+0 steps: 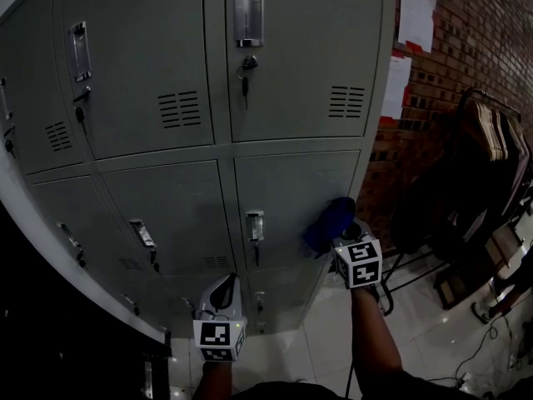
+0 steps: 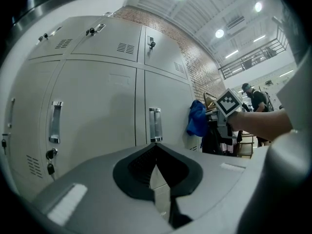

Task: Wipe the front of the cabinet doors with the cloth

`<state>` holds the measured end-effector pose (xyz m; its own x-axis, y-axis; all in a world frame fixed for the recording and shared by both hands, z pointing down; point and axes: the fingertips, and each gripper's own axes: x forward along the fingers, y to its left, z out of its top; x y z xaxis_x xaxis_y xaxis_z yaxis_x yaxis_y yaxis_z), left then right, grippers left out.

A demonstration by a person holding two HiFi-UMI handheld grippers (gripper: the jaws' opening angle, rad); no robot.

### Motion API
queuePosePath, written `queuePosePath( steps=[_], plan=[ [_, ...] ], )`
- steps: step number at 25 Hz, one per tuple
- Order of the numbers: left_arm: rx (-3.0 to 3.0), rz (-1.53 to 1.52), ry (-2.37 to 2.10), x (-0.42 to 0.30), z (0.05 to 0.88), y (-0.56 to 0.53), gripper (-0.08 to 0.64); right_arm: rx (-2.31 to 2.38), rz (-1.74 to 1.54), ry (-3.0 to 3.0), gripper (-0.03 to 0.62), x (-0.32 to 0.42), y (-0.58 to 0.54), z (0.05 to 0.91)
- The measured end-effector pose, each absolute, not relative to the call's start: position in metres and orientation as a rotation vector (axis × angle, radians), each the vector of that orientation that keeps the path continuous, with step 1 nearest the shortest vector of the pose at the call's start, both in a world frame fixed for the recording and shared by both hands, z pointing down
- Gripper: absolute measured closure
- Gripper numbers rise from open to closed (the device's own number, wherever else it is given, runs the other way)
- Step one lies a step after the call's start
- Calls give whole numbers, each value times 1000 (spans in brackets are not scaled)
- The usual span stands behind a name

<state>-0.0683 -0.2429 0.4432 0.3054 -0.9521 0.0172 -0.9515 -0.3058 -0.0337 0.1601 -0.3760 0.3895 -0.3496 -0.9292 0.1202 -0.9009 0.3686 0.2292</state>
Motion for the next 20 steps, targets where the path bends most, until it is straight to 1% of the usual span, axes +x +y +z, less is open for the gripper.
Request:
queuePosePath(
  steps=[6,11,14,20],
  plan=[
    [-2527,-52,1847,-67,445,-242,543,1680,-193,-2335,523,177,-378,393],
    [-2524,-64,1849,-72,446,-239,543,1690,-194,-2360,523,171,-368,393],
    [-2516,-63,1860,-79,446,-237,543,1623,-195,-2398,523,149,-360,404],
    [-2497,-63,1888,-96,444,-233,543,1365,-253,-2450,523,61,-340,436]
  ],
)
